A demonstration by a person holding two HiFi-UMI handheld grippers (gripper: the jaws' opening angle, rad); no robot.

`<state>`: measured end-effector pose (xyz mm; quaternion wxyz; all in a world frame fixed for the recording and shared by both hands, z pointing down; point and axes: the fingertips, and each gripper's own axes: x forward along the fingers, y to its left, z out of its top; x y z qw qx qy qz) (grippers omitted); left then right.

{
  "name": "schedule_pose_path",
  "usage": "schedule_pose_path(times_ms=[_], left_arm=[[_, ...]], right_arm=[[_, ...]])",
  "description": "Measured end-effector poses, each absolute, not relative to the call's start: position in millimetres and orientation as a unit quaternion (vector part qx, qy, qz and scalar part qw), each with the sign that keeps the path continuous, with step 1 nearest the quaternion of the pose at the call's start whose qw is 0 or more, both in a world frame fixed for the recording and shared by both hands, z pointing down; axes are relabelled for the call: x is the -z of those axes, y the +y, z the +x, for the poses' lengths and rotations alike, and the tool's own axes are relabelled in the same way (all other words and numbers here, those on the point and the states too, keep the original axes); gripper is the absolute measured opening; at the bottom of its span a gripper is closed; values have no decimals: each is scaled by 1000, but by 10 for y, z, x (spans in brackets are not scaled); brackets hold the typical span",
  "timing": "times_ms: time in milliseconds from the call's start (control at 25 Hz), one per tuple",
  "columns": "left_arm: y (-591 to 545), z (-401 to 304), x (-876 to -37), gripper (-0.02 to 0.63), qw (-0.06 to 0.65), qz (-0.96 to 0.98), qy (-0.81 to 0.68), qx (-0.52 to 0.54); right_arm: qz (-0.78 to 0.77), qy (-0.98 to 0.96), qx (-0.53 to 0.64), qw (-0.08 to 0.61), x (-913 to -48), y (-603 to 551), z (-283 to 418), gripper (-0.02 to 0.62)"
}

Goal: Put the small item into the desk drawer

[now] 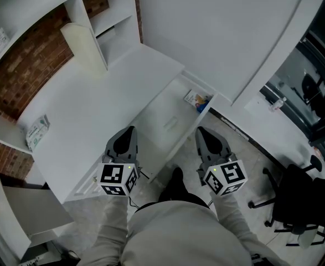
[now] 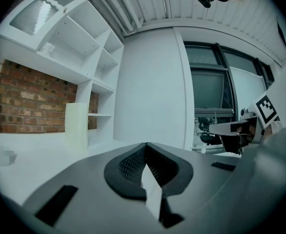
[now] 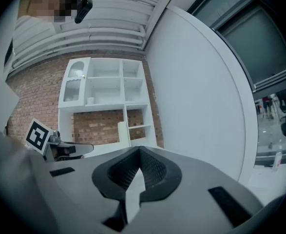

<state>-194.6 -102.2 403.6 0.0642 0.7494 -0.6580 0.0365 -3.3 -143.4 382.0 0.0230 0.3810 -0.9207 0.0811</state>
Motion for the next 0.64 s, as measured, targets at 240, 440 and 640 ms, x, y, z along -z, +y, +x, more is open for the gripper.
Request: schedule_pose_path(times_ms=[240,440,640], left_arm=[[-939,-1947,-4026,18,64,747,-660,-33],[-898,-1953,-4027,18,64,745,-663,-32],[-884,-1956,-4024,18,62,745,-664,-31]], right_arm=[[377,-922,-83,20,-3813,-1371,-42,26],[374,-923,-92,14,-3816,-1335,-45,26],[372,-924,-92,11,-3814,-1321,-51,26]])
